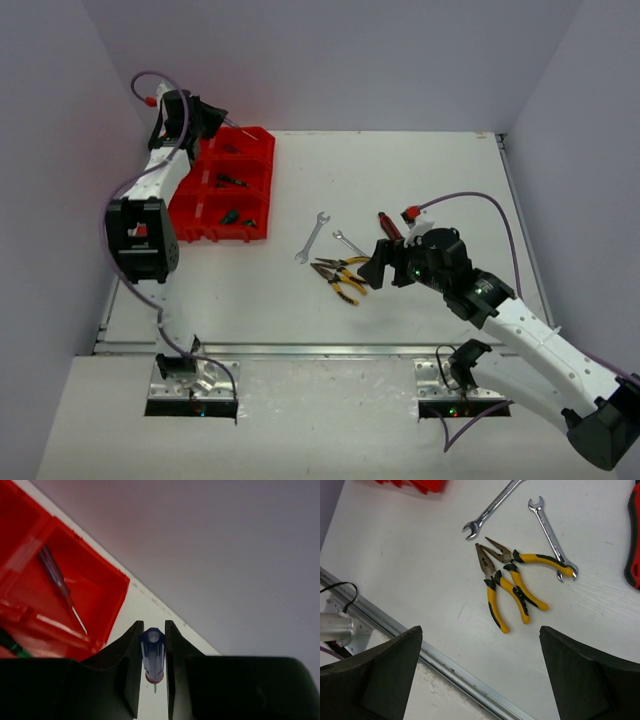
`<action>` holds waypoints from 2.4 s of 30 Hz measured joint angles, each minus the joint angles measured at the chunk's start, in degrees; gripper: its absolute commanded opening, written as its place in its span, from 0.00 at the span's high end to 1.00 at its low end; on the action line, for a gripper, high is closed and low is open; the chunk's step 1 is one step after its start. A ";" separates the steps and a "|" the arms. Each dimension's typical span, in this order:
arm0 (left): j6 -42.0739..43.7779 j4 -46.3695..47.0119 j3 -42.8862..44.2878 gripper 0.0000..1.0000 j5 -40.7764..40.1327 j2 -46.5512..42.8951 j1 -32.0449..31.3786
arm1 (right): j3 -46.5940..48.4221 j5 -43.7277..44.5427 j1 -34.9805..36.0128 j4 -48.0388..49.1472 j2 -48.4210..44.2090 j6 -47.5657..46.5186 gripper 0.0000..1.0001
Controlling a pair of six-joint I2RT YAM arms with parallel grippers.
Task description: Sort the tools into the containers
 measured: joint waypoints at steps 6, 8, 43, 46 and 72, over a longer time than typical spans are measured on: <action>-0.68 -1.82 21.67 0.96 -0.37 21.87 2.07 | -1.32 0.63 0.00 -3.87 -5.68 -4.19 0.01; -0.73 -2.16 22.66 0.94 -0.91 24.10 1.99 | -1.55 0.92 0.00 -4.44 -7.40 -4.84 0.01; 6.52 2.28 -30.66 0.00 1.76 -60.22 -0.26 | 16.41 3.99 0.01 -6.87 33.71 -16.42 0.20; 10.31 -0.79 -37.41 0.00 2.71 -67.94 -1.19 | 16.70 7.04 0.10 -8.07 34.38 -16.88 0.06; 26.27 -21.08 -52.89 0.00 15.98 -74.99 -5.95 | 39.84 8.08 -20.78 -21.43 67.18 -23.84 0.81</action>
